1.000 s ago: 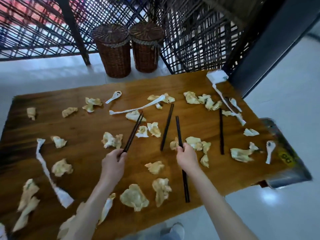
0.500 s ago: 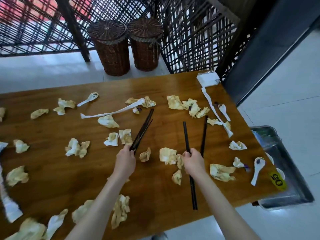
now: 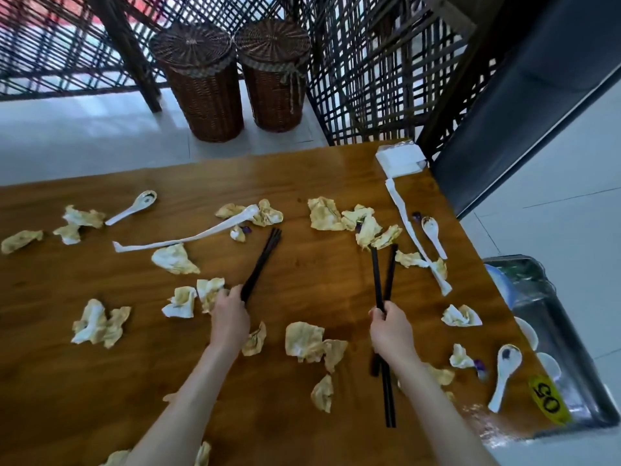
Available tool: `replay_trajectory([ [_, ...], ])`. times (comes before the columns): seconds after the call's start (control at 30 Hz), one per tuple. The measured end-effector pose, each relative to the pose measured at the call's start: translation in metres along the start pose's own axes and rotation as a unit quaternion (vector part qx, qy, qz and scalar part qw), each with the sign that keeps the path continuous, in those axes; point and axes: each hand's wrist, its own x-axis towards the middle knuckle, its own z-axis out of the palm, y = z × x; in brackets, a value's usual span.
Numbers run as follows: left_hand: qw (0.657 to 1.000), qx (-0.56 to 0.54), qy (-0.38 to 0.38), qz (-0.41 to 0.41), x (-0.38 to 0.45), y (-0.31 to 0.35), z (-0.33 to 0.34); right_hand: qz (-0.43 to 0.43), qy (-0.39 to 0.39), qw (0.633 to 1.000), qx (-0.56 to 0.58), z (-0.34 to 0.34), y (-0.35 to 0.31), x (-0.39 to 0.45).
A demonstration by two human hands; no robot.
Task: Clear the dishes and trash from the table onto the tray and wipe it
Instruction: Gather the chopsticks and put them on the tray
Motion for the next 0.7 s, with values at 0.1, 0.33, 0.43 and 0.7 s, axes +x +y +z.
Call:
replay_trajectory([
  [0.1, 1.000, 0.011, 0.016, -0.006, -0.001, 0.002, 0.004, -0.004, -0.013, 1.000, -0.001, -0.006, -0.001, 0.012],
  [0.33, 0.996, 0.078, 0.030, -0.040, -0.002, 0.014, 0.010, -0.023, -0.023, 0.999, -0.012, -0.019, -0.006, 0.031],
  [0.43, 0.994, 0.097, 0.035, -0.047, -0.002, 0.013, 0.011, -0.032, -0.021, 0.999, -0.027, -0.024, -0.008, 0.037],
  [0.7, 0.992, 0.103, 0.056, -0.046, 0.000, 0.011, 0.014, -0.018, -0.005, 0.998, -0.065, -0.026, -0.014, 0.046],
])
